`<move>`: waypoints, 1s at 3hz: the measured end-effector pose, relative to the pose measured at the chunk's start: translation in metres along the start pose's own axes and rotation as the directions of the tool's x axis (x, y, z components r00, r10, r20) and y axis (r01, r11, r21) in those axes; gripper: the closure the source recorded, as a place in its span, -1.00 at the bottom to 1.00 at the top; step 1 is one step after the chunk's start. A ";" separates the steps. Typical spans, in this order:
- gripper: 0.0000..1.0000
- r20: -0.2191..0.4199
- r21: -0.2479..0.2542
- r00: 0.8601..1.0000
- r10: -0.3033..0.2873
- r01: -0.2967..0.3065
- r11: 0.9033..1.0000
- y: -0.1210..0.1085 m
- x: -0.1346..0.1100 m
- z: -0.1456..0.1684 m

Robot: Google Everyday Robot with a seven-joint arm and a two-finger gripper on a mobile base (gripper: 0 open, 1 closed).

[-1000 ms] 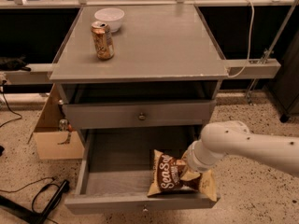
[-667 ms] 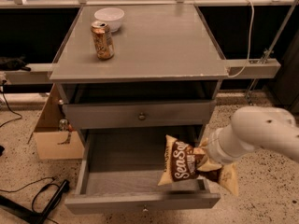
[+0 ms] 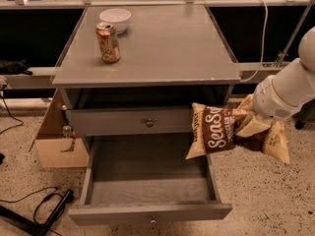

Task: Pick brown chip bag from middle drawer and place on counter

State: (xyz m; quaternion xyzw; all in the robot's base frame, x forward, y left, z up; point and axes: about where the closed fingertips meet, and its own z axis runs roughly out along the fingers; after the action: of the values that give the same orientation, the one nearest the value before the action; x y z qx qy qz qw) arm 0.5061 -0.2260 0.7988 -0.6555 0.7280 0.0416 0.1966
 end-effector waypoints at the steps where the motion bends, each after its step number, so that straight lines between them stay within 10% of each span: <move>1: 1.00 0.000 0.000 1.000 0.000 0.000 1.000 0.000 0.000 0.000; 3: 1.00 -0.119 0.110 0.988 0.098 -0.085 0.990 -0.073 -0.023 -0.081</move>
Offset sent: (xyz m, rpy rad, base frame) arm 0.0718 -0.0251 0.1405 -0.1220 -0.1047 -0.1923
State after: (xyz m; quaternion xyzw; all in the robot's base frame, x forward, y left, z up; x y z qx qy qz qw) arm 0.5595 -0.2408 0.8957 -0.6114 0.7694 -0.0282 0.1829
